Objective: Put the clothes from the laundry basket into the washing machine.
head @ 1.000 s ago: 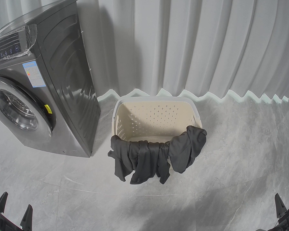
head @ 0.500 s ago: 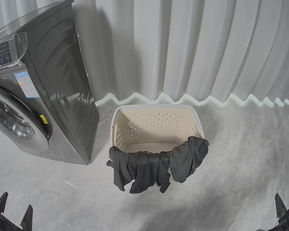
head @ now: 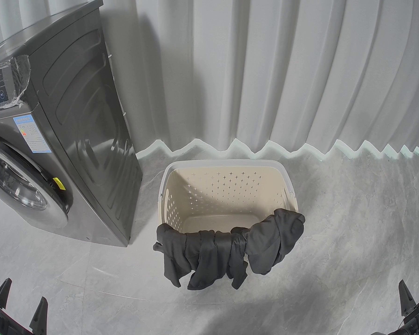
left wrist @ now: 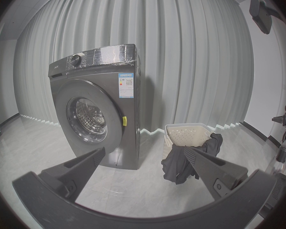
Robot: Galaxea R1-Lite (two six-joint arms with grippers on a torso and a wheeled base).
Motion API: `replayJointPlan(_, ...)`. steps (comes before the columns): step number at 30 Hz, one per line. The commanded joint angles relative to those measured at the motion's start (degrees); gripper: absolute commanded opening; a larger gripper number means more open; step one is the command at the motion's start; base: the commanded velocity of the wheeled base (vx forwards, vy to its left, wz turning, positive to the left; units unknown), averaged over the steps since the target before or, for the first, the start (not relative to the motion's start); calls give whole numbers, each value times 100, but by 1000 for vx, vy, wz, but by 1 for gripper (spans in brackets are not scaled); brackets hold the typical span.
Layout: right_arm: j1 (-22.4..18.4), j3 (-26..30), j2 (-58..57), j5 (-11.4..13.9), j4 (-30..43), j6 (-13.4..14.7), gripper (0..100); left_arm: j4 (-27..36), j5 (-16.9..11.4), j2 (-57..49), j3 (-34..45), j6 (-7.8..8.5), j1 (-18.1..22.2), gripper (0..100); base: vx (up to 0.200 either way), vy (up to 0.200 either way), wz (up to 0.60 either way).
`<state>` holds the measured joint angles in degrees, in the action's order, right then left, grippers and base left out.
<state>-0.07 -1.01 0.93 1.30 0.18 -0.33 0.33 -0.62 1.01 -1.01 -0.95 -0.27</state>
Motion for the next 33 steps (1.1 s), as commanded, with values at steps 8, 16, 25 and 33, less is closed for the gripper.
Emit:
replayJointPlan(8,-1,101,-93,1,-1,-2,100,-7,-8,-101,92,-2,0,100,0,0,0)
replayJointPlan(16,7,101,-93,1,-1,-2,100,-7,1,-101,92,-28,0,100,0,0,0)
replayJointPlan(25,7,101,-93,1,-1,-11,100,-7,1,-101,92,-72,0,100,89,0,0)
replayJointPlan(33,-1,101,-93,1,-1,-11,100,-7,1,-101,92,-28,0,100,50,0,0)
